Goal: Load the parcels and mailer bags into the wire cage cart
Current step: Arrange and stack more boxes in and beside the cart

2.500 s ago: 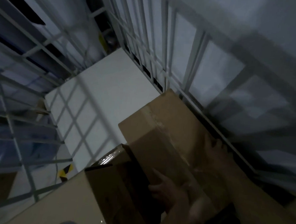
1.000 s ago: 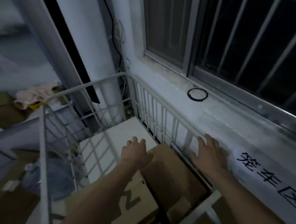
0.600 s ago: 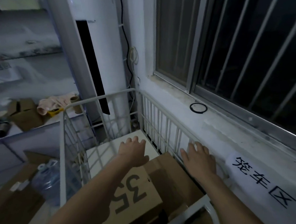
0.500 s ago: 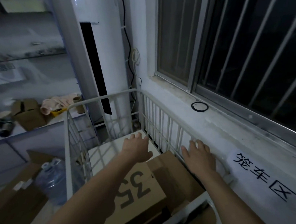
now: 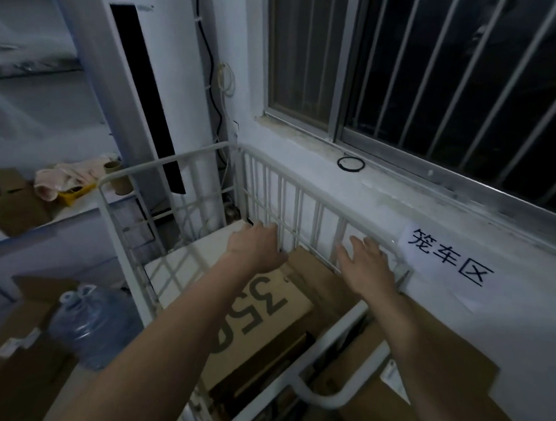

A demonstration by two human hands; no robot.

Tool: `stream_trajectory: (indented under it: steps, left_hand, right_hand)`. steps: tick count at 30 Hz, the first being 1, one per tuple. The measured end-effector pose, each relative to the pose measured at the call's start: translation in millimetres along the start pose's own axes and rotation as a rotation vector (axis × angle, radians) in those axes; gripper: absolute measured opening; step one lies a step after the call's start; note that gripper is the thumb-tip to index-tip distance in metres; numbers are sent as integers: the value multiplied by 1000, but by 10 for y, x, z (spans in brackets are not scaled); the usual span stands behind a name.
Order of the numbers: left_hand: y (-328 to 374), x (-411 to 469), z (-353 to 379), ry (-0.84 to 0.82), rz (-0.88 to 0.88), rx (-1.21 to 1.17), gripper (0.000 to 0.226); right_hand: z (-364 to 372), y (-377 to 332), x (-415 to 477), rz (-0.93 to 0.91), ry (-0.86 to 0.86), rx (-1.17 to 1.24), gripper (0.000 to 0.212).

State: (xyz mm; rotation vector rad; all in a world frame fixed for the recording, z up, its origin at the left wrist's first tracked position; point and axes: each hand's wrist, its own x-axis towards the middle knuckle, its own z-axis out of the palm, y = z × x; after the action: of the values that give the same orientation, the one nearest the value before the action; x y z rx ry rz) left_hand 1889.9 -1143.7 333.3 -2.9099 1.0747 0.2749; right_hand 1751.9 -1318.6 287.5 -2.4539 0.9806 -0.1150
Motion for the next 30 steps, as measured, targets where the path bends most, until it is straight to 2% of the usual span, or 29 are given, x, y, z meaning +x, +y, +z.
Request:
stream_trajectory:
  steps: [7, 10, 15, 21, 30]
  left_hand:
    - [422, -22, 106, -37, 173, 9, 64]
    - [775, -80, 177, -25, 267, 85, 60]
    - [1415, -164, 299, -100, 434, 100, 61]
    - [2276, -433, 511, -165, 645, 43, 62]
    - [3299, -1054, 815, -237, 789, 46, 63]
  right_hand:
    - [-231, 621, -601, 170, 143, -38, 68]
    - [-288, 965, -940, 223, 290, -11, 67]
    - [-502, 1522, -1413, 444, 194, -68, 63]
    - [-729, 2067, -2022, 595, 237, -73, 71]
    - [-935, 2984, -2893, 781, 252, -62, 73]
